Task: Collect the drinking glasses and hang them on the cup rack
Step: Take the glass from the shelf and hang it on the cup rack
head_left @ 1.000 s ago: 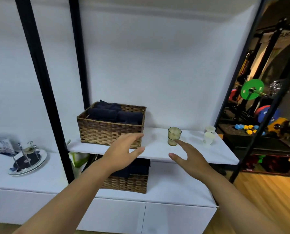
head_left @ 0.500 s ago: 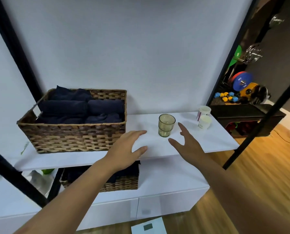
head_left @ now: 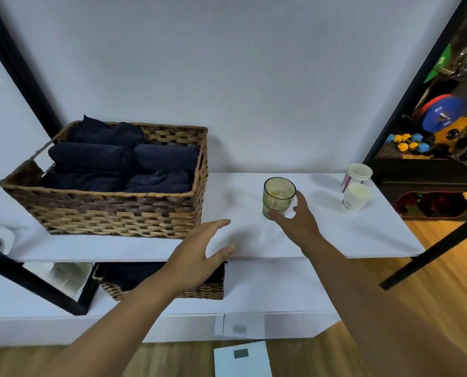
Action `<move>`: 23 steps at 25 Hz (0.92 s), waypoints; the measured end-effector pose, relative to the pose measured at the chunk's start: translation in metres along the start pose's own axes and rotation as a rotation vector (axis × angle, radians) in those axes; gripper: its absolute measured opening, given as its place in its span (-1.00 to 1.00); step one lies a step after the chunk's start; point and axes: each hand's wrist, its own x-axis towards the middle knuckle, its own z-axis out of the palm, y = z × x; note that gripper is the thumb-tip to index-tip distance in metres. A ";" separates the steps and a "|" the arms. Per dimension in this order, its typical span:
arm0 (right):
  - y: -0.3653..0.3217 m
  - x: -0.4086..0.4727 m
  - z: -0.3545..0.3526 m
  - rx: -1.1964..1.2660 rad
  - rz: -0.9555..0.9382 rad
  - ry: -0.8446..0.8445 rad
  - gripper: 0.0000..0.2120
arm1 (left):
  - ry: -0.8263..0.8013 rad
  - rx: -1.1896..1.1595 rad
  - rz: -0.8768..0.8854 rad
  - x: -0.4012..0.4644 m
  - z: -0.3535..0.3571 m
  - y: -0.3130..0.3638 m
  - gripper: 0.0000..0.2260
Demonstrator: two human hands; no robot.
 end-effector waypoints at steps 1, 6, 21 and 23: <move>0.005 0.010 0.001 0.012 0.009 0.004 -0.04 | 0.009 -0.003 -0.023 0.003 0.005 0.001 -0.50; 0.023 0.048 0.001 0.064 0.018 0.019 0.10 | 0.038 -0.023 -0.103 0.006 0.026 0.011 -0.50; 0.029 0.034 0.014 0.193 -0.130 -0.037 -0.16 | 0.247 -0.088 -0.325 -0.049 0.007 0.023 -0.56; 0.023 0.012 0.016 0.186 -0.169 -0.071 -0.17 | 0.278 -0.094 -0.327 -0.059 0.000 0.024 -0.57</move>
